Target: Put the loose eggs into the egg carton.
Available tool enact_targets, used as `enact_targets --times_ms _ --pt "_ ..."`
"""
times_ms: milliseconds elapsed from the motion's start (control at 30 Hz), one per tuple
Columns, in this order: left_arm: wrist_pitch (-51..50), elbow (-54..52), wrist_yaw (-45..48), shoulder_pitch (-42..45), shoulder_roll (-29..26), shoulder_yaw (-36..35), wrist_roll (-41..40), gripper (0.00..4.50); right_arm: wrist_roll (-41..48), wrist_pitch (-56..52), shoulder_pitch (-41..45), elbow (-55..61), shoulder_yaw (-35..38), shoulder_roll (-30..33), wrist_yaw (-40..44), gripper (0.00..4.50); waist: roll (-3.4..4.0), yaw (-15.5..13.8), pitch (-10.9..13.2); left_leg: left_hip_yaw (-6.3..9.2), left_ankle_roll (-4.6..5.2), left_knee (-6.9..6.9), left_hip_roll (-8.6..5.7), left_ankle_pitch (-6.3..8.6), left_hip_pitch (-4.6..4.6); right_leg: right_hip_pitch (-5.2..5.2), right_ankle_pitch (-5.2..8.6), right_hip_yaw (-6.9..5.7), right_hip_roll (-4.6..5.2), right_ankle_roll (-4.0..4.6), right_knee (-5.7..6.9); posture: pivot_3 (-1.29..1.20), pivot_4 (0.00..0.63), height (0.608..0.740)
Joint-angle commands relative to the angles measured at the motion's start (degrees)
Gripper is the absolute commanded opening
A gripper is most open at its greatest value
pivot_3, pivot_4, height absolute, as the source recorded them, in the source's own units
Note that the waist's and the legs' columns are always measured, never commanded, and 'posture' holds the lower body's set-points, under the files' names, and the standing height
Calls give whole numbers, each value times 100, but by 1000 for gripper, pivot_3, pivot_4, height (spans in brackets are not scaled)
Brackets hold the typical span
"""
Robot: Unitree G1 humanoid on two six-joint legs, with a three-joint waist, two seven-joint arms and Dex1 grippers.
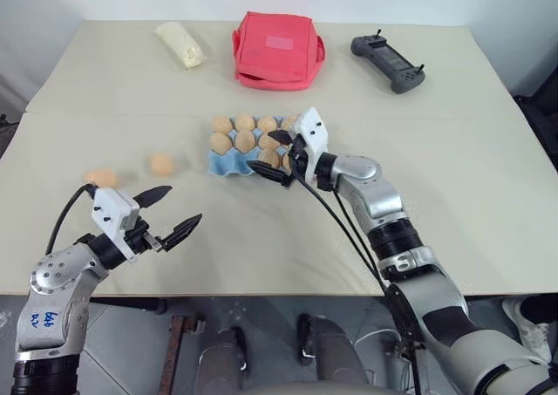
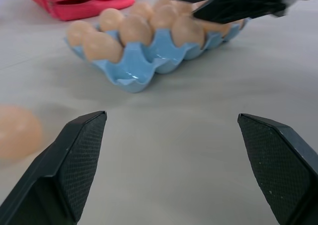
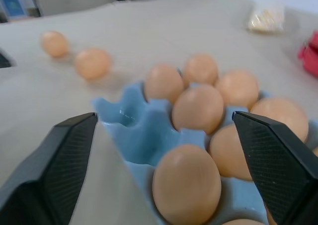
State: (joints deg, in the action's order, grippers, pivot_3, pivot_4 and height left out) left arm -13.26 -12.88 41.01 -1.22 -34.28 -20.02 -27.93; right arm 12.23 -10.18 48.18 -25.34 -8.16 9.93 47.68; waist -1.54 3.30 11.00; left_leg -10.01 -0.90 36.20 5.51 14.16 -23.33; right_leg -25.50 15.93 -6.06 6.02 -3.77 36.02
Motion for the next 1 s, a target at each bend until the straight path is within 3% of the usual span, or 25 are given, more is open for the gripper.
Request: enact_targets --times_ms 33,200,467,567,767,1000 --pt "-84 -269 -213 -212 39 -558 -306 4500 478 -152 -382 881 262 389 590 4469 0 -7 0 0 -1 0 3 1 0 0 0 0 -4 0 0 0 150 740" --pt "106 -68 -514 -918 193 -1232 -166 4500 1277 155 -1362 1339 572 1278 2298 4469 -1 -18 0 -2 -2 1 7 17 2 2 0 0 -11 0 -10 0 150 740" --pt "340 146 -752 -1435 439 -1730 -152 4500 1008 1477 -1540 528 796 1885 3139 4469 -1 -1 0 -12 -30 21 31 24 12 2 -2 -4 -31 38 -7 0 150 740" --pt "352 122 -869 -1408 491 -1690 -117 4500 1064 1513 -1570 489 864 1861 3039 4469 -1 -7 0 -8 -34 22 31 18 13 2 -6 -4 -33 46 -8 0 150 740" --pt "269 96 -1222 -668 427 -1187 141 4500 1099 1484 -1696 613 982 1895 2755 4469 -1 -44 0 -6 -35 24 31 14 12 2 -9 -3 -32 49 -5 0 150 740" --pt "199 1243 -1519 1096 311 -333 722 4500 1062 1392 -1962 898 1011 1985 2609 4469 -2 -154 0 -12 -17 29 29 -1 12 2 -14 -1 -37 41 -3 0 150 740"
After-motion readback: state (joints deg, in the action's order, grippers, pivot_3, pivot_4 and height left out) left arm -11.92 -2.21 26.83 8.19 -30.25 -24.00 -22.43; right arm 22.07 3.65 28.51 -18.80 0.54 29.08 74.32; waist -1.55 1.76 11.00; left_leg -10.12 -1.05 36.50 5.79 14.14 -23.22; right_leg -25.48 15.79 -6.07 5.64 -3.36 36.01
